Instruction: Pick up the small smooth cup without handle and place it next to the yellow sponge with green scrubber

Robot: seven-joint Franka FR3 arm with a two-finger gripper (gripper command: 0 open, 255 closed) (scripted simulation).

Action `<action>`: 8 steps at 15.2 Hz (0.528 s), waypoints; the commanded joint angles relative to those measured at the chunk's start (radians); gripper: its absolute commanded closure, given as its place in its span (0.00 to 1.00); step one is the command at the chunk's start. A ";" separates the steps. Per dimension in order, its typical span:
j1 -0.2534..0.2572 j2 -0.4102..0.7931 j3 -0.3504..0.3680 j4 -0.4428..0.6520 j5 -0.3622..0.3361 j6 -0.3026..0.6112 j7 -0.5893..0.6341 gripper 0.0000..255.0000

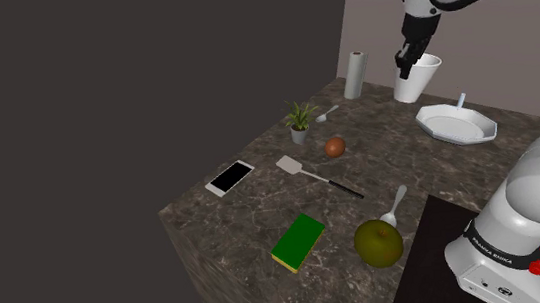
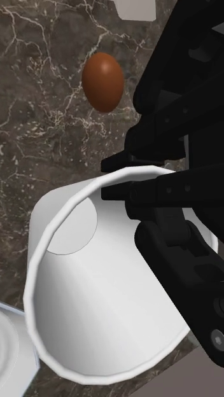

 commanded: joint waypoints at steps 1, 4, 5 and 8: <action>0.014 -0.005 0.032 0.000 0.017 -0.013 0.034 1.00; 0.043 0.006 0.096 0.008 0.052 -0.028 0.106 1.00; 0.052 0.012 0.117 0.013 0.063 -0.032 0.130 1.00; 0.079 0.037 0.180 0.034 0.096 -0.044 0.202 1.00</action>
